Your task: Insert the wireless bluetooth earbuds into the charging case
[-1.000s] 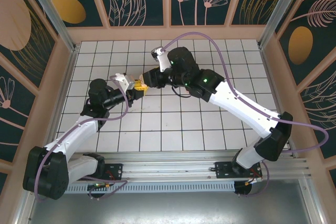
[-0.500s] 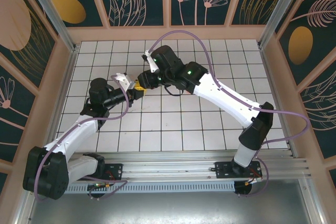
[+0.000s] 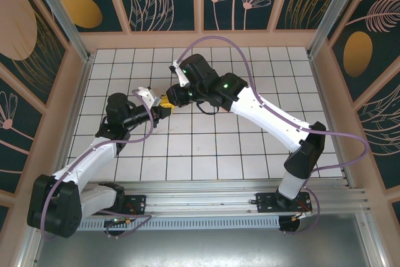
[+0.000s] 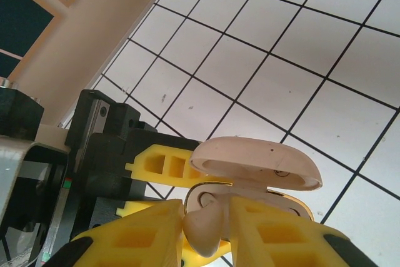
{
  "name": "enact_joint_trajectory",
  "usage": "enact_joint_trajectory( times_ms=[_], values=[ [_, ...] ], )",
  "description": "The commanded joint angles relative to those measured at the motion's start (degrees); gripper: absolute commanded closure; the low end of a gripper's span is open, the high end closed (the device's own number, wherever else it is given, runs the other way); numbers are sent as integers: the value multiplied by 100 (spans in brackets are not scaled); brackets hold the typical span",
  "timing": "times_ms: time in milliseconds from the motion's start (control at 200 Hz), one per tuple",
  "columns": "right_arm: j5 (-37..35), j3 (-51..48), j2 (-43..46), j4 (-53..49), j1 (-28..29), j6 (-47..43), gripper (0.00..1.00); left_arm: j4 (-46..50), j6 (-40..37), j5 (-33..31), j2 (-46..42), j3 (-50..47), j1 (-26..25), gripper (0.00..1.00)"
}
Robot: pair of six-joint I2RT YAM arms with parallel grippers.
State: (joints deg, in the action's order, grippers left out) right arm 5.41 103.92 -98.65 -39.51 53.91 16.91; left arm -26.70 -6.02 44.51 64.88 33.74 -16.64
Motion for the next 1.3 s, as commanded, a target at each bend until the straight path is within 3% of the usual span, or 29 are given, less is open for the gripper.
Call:
enact_joint_trajectory(
  times_ms=[0, 410, 671, 1296],
  values=[
    [-58, 188, -104, -117, 41, -44, 76, -64, -101, 40, -74, 158, -41, 98],
    [450, -48, 4, -195, -50, -1054, 83, -7, -180, 489, -99, 230, -36, 98],
    [1015, 60, -62, -689, -201, -1688, 84, 225, -312, 945, -141, 265, -39, 98],
    [1623, 469, -395, -1444, -335, -3212, 83, 993, -779, 1975, -161, 561, -64, 96]
  ],
)
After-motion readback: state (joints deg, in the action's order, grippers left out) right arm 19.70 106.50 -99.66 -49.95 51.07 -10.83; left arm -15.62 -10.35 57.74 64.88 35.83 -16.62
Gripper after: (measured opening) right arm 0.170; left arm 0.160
